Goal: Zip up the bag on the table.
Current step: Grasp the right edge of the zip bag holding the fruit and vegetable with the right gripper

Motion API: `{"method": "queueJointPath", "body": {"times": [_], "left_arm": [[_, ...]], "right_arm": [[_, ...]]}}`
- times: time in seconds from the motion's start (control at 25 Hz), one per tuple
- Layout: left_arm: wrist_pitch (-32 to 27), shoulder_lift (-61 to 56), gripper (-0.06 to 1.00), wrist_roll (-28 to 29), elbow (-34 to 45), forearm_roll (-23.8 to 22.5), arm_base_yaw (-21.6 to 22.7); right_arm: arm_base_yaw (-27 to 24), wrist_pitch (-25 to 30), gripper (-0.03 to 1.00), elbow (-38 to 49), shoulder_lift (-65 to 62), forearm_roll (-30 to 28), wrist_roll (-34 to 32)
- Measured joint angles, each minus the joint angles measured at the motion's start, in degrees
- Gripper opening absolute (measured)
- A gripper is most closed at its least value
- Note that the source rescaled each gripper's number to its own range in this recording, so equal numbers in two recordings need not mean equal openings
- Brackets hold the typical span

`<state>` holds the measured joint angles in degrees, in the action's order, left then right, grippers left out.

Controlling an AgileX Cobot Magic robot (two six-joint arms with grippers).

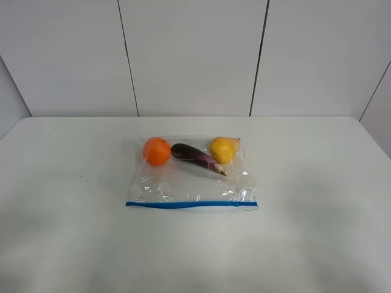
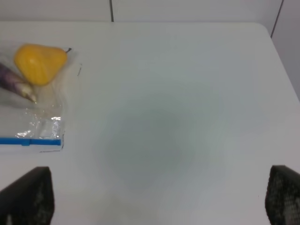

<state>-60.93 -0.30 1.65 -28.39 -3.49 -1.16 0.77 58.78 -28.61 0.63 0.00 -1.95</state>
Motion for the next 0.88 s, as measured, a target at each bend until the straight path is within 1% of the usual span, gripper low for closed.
{"method": "queueJointPath", "body": {"times": [0.4, 0.52, 0.68, 0.88], "left_arm": [[0.0, 0.0, 0.94, 0.0, 0.0, 0.0, 0.0], [0.0, 0.0, 0.94, 0.0, 0.0, 0.0, 0.0], [0.0, 0.0, 0.94, 0.0, 0.0, 0.0, 0.0], [0.0, 0.0, 0.94, 0.0, 0.0, 0.0, 0.0]], "right_arm": [[0.0, 0.0, 1.0, 0.0, 0.0, 0.0, 0.0], [0.0, 0.12, 1.0, -1.21, 2.82, 0.0, 0.0], [0.0, 0.12, 1.0, -7.43, 15.3, 0.0, 0.0], [0.0, 0.84, 1.0, -16.5, 37.39, 1.37, 0.0]]}}
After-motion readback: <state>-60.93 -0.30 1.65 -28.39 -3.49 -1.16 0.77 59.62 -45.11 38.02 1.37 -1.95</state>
